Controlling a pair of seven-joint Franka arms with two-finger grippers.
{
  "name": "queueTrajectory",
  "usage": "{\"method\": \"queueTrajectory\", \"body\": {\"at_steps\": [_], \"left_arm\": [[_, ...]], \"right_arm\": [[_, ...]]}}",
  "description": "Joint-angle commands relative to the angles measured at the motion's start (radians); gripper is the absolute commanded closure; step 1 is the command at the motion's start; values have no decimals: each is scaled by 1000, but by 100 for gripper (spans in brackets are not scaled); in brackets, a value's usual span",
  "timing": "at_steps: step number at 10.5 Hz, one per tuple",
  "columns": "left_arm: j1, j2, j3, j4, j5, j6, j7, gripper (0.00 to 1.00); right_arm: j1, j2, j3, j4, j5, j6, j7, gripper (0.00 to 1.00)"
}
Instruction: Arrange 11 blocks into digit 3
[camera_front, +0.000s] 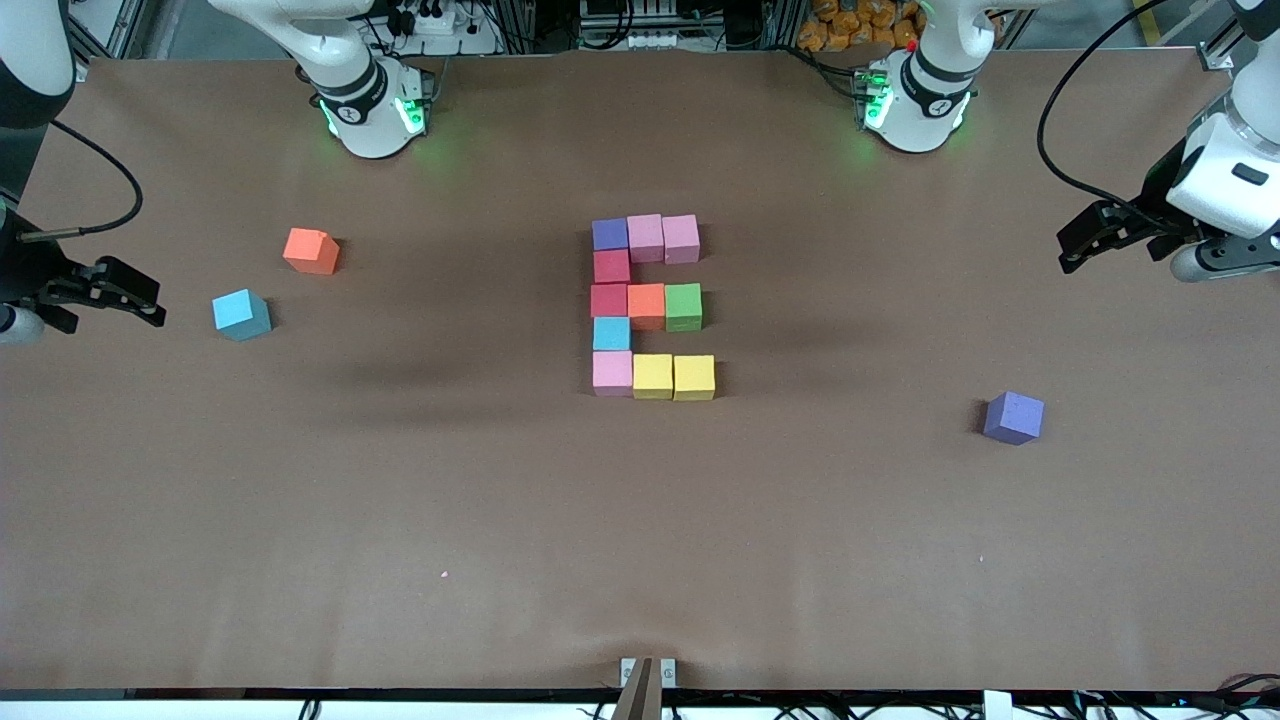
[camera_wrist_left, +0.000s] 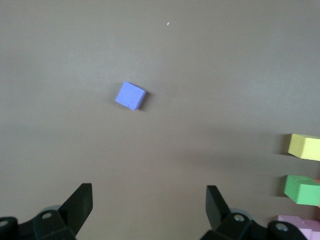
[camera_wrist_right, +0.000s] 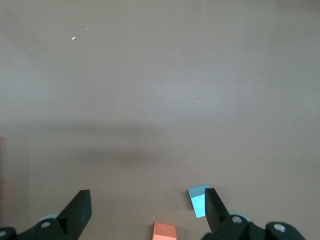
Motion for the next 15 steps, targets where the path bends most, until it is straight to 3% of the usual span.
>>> {"method": "queueTrajectory", "body": {"at_steps": [1, 9, 11, 15], "left_arm": [[4, -20, 15, -5, -56, 6, 21, 0], [-13, -8, 6, 20, -30, -49, 29, 0], [-28, -2, -24, 18, 36, -49, 98, 0], [-25, -3, -23, 20, 24, -48, 23, 0]], "right_arm": [[-8, 5, 6, 1, -12, 4, -12, 0], [-8, 8, 6, 1, -12, 7, -12, 0], [-8, 8, 6, 1, -12, 7, -12, 0], [-8, 8, 6, 1, -12, 9, -12, 0]]}}
